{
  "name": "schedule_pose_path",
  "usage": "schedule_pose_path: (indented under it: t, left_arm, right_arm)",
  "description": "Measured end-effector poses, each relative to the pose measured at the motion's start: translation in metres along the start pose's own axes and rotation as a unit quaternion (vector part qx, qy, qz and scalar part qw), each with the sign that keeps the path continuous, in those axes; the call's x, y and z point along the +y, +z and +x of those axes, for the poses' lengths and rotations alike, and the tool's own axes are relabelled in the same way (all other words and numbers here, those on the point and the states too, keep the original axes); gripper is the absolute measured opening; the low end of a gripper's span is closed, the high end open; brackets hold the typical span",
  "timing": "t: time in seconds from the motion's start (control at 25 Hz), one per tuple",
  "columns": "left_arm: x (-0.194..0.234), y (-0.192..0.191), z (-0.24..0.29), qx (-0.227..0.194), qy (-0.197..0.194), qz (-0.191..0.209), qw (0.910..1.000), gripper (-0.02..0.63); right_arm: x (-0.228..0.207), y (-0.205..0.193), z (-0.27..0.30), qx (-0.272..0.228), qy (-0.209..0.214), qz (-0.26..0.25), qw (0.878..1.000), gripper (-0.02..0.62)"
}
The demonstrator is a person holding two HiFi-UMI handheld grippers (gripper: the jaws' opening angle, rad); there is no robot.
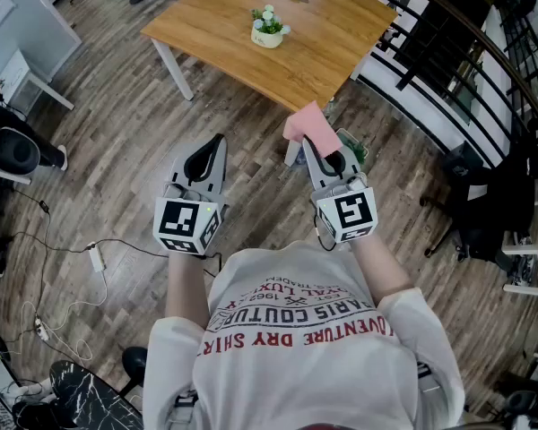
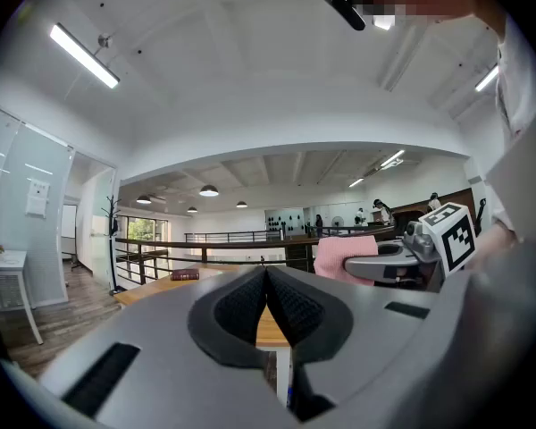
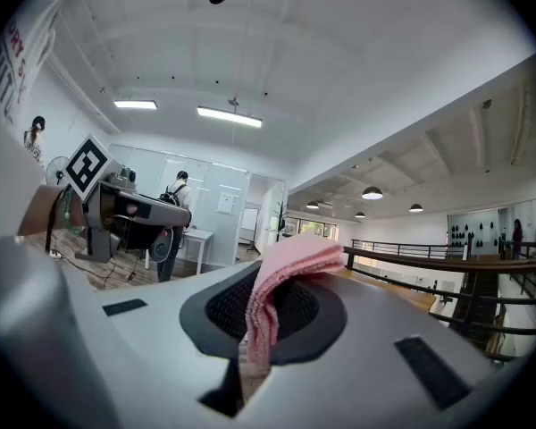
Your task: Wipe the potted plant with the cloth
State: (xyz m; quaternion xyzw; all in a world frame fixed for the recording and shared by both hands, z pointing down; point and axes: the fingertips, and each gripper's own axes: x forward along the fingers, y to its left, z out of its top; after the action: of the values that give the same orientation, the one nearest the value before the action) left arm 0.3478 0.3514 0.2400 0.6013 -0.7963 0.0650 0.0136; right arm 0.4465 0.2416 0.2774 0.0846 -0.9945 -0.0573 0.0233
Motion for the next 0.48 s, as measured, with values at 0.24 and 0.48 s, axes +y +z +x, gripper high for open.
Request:
schedule_pose_path:
  t: [0.24, 0.48]
  left_arm:
    - [0.005, -0.004, -0.005, -0.003, -0.009, -0.003, 1.0, 0.015]
    - [0.017, -0.011, -0.01, -0.006, -0.027, -0.008, 0.9996, 0.015]
  right_arm:
    - [0.011, -0.001, 0.003, 0.002, -0.004, 0.004, 1.0, 0.035]
    - [0.019, -0.005, 0.012, 0.021, -0.027, 0.004, 0.999, 0.035]
